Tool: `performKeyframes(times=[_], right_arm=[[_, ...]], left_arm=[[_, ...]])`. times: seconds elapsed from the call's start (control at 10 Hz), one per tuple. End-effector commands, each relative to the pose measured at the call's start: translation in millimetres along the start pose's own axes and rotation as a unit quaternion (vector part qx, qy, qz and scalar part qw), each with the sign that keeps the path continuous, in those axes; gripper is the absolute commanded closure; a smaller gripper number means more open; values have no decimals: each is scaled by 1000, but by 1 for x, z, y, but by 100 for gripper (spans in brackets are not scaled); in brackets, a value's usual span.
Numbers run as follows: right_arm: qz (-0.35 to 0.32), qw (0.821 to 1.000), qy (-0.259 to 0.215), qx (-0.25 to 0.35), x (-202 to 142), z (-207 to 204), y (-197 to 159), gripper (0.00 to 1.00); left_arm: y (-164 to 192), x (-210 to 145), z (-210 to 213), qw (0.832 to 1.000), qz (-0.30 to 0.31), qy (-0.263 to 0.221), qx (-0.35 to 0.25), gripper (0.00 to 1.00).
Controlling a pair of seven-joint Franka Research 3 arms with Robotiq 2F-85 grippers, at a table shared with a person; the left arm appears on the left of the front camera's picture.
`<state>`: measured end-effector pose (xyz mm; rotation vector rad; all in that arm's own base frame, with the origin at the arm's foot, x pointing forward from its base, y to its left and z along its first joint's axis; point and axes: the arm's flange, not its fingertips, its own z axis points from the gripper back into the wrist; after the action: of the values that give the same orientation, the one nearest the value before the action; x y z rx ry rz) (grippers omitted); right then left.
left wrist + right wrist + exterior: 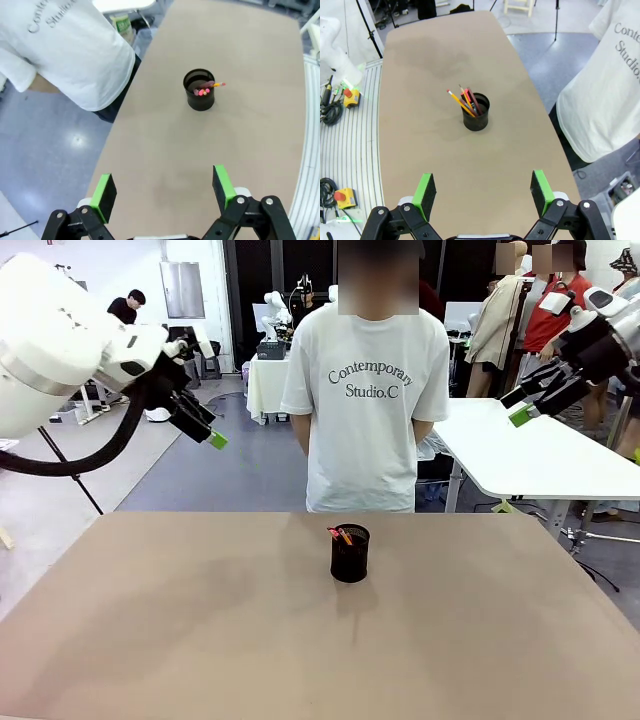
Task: Place the pens into the pen holder.
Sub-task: Pick up a writing instrument from the table and place it into the Pen holder.
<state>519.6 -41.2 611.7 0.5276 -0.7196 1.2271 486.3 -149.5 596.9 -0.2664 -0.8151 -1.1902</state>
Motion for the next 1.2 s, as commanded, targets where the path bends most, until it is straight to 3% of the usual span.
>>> performKeyframes(times=[0.0,0.4,1.1], right_arm=[[-2,1000,0,-1,1,1,1,0],[-2,1000,0,-1,1,1,1,0],[-2,1000,0,-1,1,1,1,0]], left_arm=[[-2,-24,7,998,-24,-53,-3,0],[3,-42,13,993,-26,-105,-41,0],[6,-43,12,994,-9,-96,-50,0]])
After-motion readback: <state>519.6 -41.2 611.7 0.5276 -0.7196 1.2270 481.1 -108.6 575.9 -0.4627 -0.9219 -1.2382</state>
